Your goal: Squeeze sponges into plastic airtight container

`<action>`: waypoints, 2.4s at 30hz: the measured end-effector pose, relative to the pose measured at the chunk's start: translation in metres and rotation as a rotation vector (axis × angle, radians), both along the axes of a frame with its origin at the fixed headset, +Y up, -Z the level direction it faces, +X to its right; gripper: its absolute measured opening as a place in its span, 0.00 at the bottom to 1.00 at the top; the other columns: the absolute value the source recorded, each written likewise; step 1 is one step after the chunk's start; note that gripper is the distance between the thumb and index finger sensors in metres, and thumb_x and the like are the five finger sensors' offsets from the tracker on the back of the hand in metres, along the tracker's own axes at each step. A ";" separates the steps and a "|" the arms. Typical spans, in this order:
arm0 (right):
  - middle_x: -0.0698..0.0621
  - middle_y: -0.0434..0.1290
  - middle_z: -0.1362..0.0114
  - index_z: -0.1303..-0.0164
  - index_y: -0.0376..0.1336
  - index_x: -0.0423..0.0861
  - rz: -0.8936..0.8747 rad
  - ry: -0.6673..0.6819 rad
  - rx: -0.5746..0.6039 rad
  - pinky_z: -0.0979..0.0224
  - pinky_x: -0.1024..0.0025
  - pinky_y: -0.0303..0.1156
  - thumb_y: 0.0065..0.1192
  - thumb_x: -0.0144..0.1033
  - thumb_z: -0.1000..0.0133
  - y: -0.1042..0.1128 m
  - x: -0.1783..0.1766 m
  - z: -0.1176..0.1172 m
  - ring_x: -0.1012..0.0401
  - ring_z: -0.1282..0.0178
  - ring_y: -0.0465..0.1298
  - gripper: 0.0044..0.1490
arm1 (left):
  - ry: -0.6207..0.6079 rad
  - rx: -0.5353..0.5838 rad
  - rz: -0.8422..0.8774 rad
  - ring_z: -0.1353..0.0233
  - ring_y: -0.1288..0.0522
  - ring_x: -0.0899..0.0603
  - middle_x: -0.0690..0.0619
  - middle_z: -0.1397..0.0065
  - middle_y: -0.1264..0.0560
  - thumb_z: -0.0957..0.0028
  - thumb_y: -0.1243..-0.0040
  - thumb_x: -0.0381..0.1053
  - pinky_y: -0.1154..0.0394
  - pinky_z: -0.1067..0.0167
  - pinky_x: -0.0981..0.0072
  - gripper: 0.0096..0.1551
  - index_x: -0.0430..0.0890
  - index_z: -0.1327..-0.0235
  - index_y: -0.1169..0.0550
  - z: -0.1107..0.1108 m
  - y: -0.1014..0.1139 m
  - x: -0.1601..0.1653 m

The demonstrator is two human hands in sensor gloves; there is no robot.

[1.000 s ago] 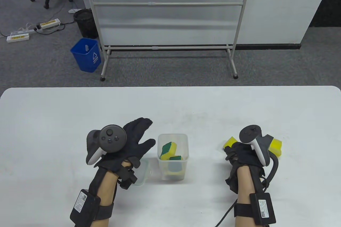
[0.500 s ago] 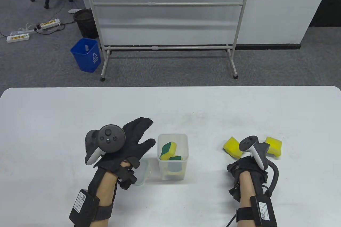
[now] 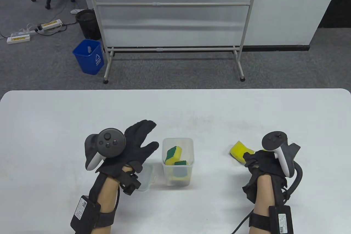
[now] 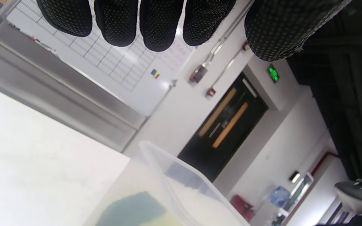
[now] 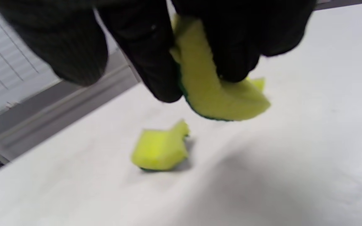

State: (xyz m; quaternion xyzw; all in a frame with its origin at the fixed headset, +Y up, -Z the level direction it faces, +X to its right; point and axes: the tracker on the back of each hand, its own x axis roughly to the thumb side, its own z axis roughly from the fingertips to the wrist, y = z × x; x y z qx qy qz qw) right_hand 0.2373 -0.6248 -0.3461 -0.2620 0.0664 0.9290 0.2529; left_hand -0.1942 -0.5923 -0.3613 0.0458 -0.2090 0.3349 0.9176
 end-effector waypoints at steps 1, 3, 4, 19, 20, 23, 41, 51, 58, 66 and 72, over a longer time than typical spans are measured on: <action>0.32 0.66 0.21 0.33 0.75 0.39 -0.005 0.017 0.033 0.27 0.40 0.64 0.69 0.56 0.48 0.006 -0.004 0.001 0.35 0.26 0.70 0.42 | -0.005 0.000 0.007 0.18 0.39 0.29 0.41 0.14 0.38 0.47 0.41 0.65 0.37 0.26 0.31 0.43 0.51 0.20 0.37 0.000 0.000 0.000; 0.34 0.64 0.20 0.32 0.74 0.41 -0.015 0.087 0.142 0.26 0.42 0.63 0.67 0.57 0.47 0.024 -0.021 0.004 0.37 0.25 0.69 0.41 | -0.016 0.001 0.032 0.18 0.38 0.29 0.41 0.15 0.37 0.47 0.41 0.65 0.37 0.26 0.31 0.43 0.51 0.20 0.37 0.000 0.000 0.001; 0.35 0.64 0.20 0.32 0.73 0.42 -0.021 0.123 0.214 0.26 0.44 0.64 0.67 0.58 0.47 0.031 -0.029 0.006 0.39 0.26 0.69 0.41 | -0.018 0.005 0.050 0.18 0.38 0.29 0.41 0.15 0.37 0.46 0.41 0.65 0.37 0.27 0.31 0.42 0.50 0.21 0.37 0.001 0.001 0.001; 0.43 0.71 0.24 0.39 0.78 0.47 -0.626 0.659 0.842 0.29 0.47 0.69 0.68 0.54 0.48 0.046 -0.155 0.017 0.44 0.30 0.75 0.33 | -0.136 -0.119 0.382 0.28 0.24 0.32 0.39 0.23 0.27 0.46 0.43 0.67 0.27 0.32 0.38 0.43 0.45 0.23 0.34 0.007 -0.006 0.023; 0.43 0.71 0.23 0.39 0.78 0.48 -0.640 0.672 0.842 0.28 0.47 0.69 0.67 0.55 0.48 0.045 -0.157 0.017 0.44 0.29 0.75 0.33 | -0.146 -0.133 0.408 0.28 0.24 0.33 0.39 0.24 0.27 0.46 0.43 0.67 0.27 0.33 0.38 0.43 0.45 0.23 0.34 0.007 -0.007 0.024; 0.43 0.70 0.23 0.38 0.78 0.48 -0.665 0.686 0.848 0.28 0.46 0.68 0.67 0.54 0.48 0.042 -0.163 0.018 0.45 0.29 0.74 0.33 | -0.140 -0.143 0.459 0.29 0.24 0.32 0.38 0.24 0.27 0.46 0.42 0.66 0.26 0.33 0.39 0.44 0.43 0.24 0.35 0.007 -0.009 0.026; 0.41 0.67 0.18 0.16 0.55 0.58 -0.789 0.901 0.723 0.25 0.42 0.66 0.58 0.59 0.44 0.030 -0.177 0.008 0.45 0.21 0.70 0.44 | 0.043 -0.109 0.560 0.43 0.16 0.43 0.46 0.39 0.19 0.52 0.32 0.61 0.19 0.41 0.48 0.37 0.44 0.34 0.28 -0.001 -0.022 0.018; 0.44 0.62 0.14 0.18 0.57 0.60 -0.581 0.776 0.798 0.23 0.40 0.63 0.70 0.57 0.48 0.038 -0.158 0.008 0.43 0.21 0.69 0.46 | 0.006 0.032 0.392 0.47 0.15 0.43 0.47 0.46 0.16 0.54 0.28 0.53 0.19 0.43 0.47 0.29 0.46 0.41 0.23 0.002 -0.007 0.017; 0.46 0.72 0.22 0.21 0.63 0.53 -0.477 0.836 0.683 0.25 0.42 0.66 0.73 0.48 0.49 0.034 -0.165 0.003 0.46 0.27 0.76 0.43 | -0.044 0.160 0.168 0.48 0.13 0.43 0.49 0.46 0.14 0.57 0.25 0.52 0.18 0.43 0.48 0.27 0.48 0.45 0.19 0.009 -0.001 0.036; 0.50 0.81 0.40 0.33 0.72 0.50 -0.206 0.638 0.850 0.32 0.49 0.73 0.78 0.42 0.54 0.037 -0.163 0.011 0.53 0.46 0.83 0.36 | 0.005 0.188 -0.008 0.36 0.18 0.40 0.47 0.33 0.19 0.54 0.31 0.61 0.23 0.36 0.43 0.34 0.50 0.34 0.24 0.010 -0.007 0.047; 0.50 0.81 0.44 0.37 0.73 0.52 0.018 0.578 0.799 0.31 0.48 0.72 0.81 0.44 0.56 0.032 -0.162 0.007 0.54 0.49 0.83 0.34 | -0.082 0.037 -0.145 0.15 0.42 0.34 0.48 0.13 0.39 0.50 0.38 0.69 0.38 0.26 0.31 0.47 0.54 0.20 0.38 0.000 -0.020 0.047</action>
